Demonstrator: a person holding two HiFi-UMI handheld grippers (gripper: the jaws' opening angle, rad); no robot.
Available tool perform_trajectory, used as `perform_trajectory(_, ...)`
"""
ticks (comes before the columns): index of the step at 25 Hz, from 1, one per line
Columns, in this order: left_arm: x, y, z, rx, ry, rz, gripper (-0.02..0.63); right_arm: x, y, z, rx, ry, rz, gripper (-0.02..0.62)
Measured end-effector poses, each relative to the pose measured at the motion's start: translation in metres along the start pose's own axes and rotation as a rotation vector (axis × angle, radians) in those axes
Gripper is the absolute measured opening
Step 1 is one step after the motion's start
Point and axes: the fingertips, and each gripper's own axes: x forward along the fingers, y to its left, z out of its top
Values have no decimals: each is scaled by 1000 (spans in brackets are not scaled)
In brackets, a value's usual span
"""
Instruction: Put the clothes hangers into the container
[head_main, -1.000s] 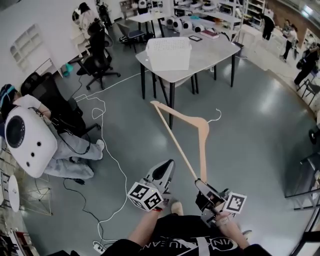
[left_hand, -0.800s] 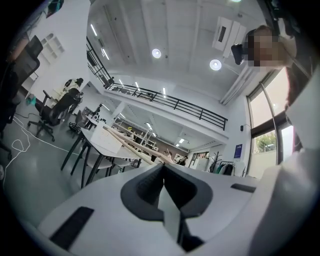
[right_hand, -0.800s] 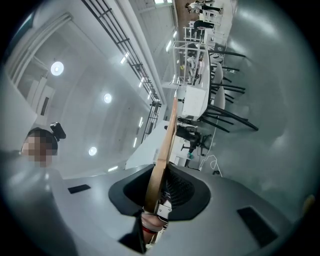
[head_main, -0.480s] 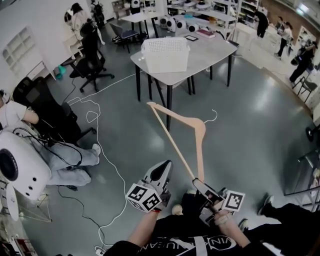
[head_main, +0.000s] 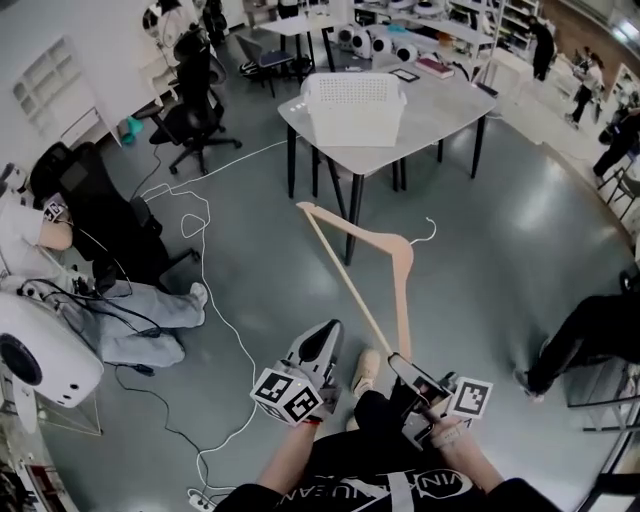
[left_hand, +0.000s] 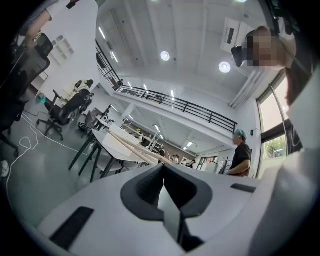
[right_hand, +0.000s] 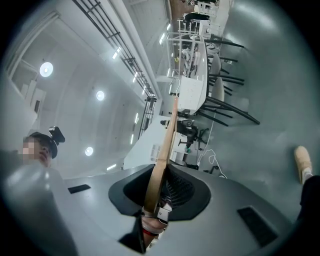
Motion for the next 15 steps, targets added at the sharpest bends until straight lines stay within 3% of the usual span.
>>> perform_trajectory(15, 116, 74, 56, 16, -14, 1, 9, 100, -21, 102, -23, 71, 23, 69)
